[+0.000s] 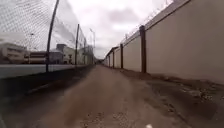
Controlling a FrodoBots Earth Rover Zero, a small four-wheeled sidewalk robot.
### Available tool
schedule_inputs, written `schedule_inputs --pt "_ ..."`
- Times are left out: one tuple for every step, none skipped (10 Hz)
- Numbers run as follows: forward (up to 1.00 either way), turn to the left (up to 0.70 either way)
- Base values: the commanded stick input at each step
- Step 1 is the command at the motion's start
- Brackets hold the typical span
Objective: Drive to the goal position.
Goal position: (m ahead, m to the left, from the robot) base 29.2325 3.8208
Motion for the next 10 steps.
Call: schedule_inputs --pt "0.7 0.0" --pt "0.7 0.0" --pt "0.7 0.0" --pt "0.7 0.0" --pt "0.7 0.0" --pt "0.7 0.0" --pt "0.7 0.0" --pt "0.7 0.0" --pt "0.7 0.0" --pt "0.7 0.0"
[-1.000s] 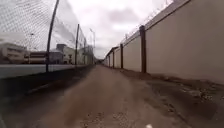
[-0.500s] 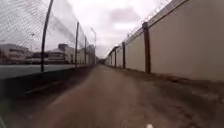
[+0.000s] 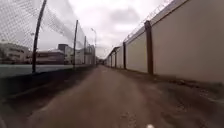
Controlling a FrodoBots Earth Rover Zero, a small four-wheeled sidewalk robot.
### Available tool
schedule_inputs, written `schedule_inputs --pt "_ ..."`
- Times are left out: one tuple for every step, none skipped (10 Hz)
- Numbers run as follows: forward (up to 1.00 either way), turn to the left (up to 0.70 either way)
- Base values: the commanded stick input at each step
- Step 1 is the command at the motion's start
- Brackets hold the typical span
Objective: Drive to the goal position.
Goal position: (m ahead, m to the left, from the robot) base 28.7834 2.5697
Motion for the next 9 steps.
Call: schedule_inputs --pt "0.7 0.0" --pt "0.7 0.0" --pt "0.7 0.0" --pt "0.7 0.0" --pt "0.7 0.0" --pt "0.7 0.0" --pt "0.7 0.0" --pt "0.7 0.0" --pt "0.7 0.0"
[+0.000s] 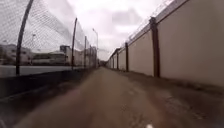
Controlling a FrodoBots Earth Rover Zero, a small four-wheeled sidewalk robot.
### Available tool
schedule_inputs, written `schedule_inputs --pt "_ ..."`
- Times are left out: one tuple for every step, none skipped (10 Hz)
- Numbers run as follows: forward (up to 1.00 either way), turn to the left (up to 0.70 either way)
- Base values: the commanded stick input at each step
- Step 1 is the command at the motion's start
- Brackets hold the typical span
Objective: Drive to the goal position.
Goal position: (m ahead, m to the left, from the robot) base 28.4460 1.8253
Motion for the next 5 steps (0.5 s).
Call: schedule_inputs --pt "0.7 0.0" --pt "0.7 0.0" --pt "0.7 0.0" --pt "0.7 0.0" --pt "0.7 0.0"
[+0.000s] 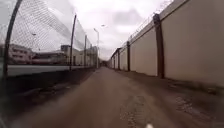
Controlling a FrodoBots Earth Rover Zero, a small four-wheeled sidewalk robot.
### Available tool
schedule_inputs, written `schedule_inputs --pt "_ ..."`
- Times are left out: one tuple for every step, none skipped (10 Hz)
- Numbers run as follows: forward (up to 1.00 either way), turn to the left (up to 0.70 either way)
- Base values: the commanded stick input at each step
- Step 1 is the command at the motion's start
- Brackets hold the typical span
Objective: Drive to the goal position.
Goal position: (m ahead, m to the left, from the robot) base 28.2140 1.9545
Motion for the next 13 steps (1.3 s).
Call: schedule_inputs --pt "0.7 0.0" --pt "0.7 0.0" --pt "0.7 0.0" --pt "0.7 0.0" --pt "0.7 0.0" --pt "0.7 0.0" --pt "0.7 0.0" --pt "0.7 0.0" --pt "0.7 0.0" --pt "0.7 0.0" --pt "0.7 0.0" --pt "0.7 -0.07" --pt "0.7 -0.32"
